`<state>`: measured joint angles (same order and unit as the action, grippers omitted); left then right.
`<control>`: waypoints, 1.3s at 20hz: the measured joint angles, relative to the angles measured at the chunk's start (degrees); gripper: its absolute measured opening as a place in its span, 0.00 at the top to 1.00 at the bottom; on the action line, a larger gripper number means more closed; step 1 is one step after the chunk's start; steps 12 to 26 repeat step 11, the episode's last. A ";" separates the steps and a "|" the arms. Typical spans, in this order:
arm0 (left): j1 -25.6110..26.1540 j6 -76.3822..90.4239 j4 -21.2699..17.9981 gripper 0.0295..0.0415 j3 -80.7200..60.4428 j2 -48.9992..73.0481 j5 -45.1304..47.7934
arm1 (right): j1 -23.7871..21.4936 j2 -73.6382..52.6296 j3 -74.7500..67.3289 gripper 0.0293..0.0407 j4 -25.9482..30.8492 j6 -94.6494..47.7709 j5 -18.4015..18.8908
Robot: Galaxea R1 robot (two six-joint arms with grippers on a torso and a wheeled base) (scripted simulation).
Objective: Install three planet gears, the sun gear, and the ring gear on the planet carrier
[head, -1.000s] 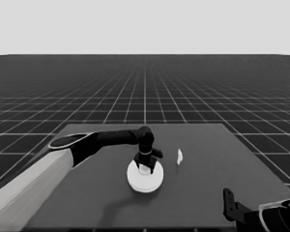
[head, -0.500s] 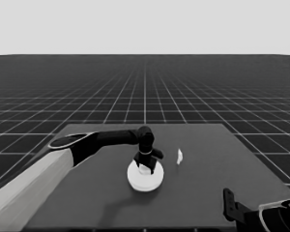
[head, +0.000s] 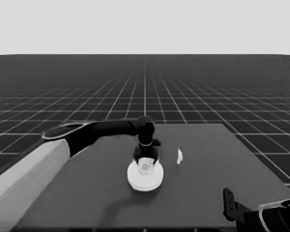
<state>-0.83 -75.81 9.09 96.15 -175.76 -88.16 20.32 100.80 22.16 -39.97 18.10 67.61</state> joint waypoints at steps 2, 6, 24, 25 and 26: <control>-0.50 -2.46 -0.44 0.25 -0.10 -0.01 -0.15 | 0.00 0.00 0.00 0.19 0.00 0.00 0.00; -0.71 -3.59 -0.64 0.25 -0.13 -0.04 -0.23 | 0.00 0.00 0.00 0.19 0.00 0.00 0.00; -17.26 86.91 8.02 0.23 -66.57 68.21 45.85 | -27.54 46.51 65.17 0.19 36.19 37.30 19.71; -17.26 86.91 8.02 0.23 -66.57 68.21 45.85 | -27.54 46.51 65.17 0.19 36.19 37.30 19.71; -17.26 86.91 8.02 0.23 -66.57 68.21 45.85 | -27.54 46.51 65.17 0.19 36.19 37.30 19.71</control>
